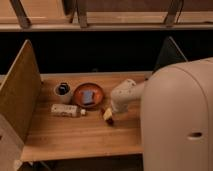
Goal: Place the pepper in the ceramic bowl
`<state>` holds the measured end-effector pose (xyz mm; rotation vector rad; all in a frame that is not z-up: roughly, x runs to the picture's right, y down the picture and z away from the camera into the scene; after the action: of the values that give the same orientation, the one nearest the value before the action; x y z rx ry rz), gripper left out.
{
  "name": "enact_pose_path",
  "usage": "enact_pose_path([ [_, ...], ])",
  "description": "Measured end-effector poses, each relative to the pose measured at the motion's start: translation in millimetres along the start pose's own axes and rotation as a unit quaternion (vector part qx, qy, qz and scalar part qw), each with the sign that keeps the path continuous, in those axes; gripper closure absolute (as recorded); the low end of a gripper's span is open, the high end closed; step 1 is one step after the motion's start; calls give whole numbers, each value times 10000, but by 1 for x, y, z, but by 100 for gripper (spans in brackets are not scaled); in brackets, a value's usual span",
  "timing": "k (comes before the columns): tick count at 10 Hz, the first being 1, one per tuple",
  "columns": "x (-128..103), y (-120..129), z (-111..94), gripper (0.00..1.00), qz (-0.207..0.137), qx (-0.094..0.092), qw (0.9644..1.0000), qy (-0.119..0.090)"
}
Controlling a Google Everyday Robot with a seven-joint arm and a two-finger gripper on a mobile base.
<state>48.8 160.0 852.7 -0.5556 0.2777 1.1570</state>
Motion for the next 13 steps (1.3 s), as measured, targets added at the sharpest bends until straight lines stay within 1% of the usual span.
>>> enact_pose_path([
  [1, -2, 12, 9, 20, -204, 19, 9997, 154],
  [2, -2, 20, 19, 21, -324, 31, 9990, 312],
  [3, -2, 27, 28, 26, -414, 47, 9981, 459],
  [4, -2, 30, 33, 34, -455, 62, 9974, 562],
  [5, -3, 32, 40, 47, -477, 98, 9964, 694],
  [7, -10, 29, 42, 65, -443, 148, 9963, 720],
  [8, -15, 26, 40, 76, -409, 201, 9967, 672],
  [9, -22, 19, 32, 88, -331, 292, 9976, 541],
  [10, -25, 9, 21, 95, -232, 378, 9981, 420],
  [11, -27, -4, 6, 100, -85, 488, 9984, 258],
  [12, -28, -18, -11, 100, 76, 579, 9983, 59],
  [13, -26, -37, -29, 100, 303, 712, 9969, -137],
])
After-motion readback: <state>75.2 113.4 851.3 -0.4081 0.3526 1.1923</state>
